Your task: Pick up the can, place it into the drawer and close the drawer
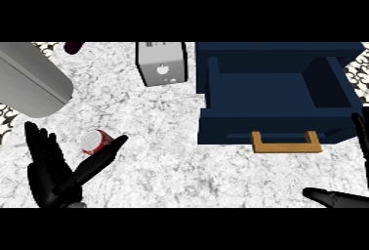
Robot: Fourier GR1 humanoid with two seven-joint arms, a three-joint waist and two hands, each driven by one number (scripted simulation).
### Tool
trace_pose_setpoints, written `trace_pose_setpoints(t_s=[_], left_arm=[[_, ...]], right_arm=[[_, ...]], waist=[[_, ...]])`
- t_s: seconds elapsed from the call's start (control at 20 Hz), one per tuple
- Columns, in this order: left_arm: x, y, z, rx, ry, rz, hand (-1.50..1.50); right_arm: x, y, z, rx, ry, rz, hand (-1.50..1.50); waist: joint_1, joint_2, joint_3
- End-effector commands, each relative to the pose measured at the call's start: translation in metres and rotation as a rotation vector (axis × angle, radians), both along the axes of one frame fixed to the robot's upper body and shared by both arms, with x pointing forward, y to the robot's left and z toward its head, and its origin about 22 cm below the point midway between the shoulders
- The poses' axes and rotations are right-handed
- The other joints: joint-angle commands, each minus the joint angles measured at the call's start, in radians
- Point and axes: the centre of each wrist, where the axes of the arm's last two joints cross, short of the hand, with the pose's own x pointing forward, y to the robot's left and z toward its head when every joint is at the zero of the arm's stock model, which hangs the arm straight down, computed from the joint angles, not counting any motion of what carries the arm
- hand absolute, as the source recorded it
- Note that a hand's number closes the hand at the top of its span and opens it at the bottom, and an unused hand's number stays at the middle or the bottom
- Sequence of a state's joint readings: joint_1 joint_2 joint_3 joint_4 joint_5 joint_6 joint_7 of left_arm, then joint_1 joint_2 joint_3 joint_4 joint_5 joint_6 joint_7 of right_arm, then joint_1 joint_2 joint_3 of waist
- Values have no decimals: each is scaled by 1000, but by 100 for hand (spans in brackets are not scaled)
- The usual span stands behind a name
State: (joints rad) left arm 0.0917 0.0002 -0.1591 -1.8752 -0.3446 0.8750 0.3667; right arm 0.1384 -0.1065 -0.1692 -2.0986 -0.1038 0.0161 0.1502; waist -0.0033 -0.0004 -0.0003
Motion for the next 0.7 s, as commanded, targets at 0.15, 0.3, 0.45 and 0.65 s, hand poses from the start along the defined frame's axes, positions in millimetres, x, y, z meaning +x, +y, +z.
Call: trace_pose_setpoints(t_s=[0.15, 0.3, 0.45, 0.65], left_arm=[[0, -5, -38, -10, 50, 16, -150], [4, -9, -59, 2, 58, 56, -150], [15, 11, -76, -23, 61, 86, -150], [12, 18, -99, -43, 74, 87, -150]], right_arm=[[2, -12, 6, -27, -23, -6, -150], [-22, -14, -9, -8, 4, 2, -150], [-15, -6, 8, -8, 5, 0, -150], [-30, -17, 20, -2, 7, -3, -150]], waist=[[2, 0, 0], [-2, 0, 0], [0, 0, 0], [-2, 0, 0]])
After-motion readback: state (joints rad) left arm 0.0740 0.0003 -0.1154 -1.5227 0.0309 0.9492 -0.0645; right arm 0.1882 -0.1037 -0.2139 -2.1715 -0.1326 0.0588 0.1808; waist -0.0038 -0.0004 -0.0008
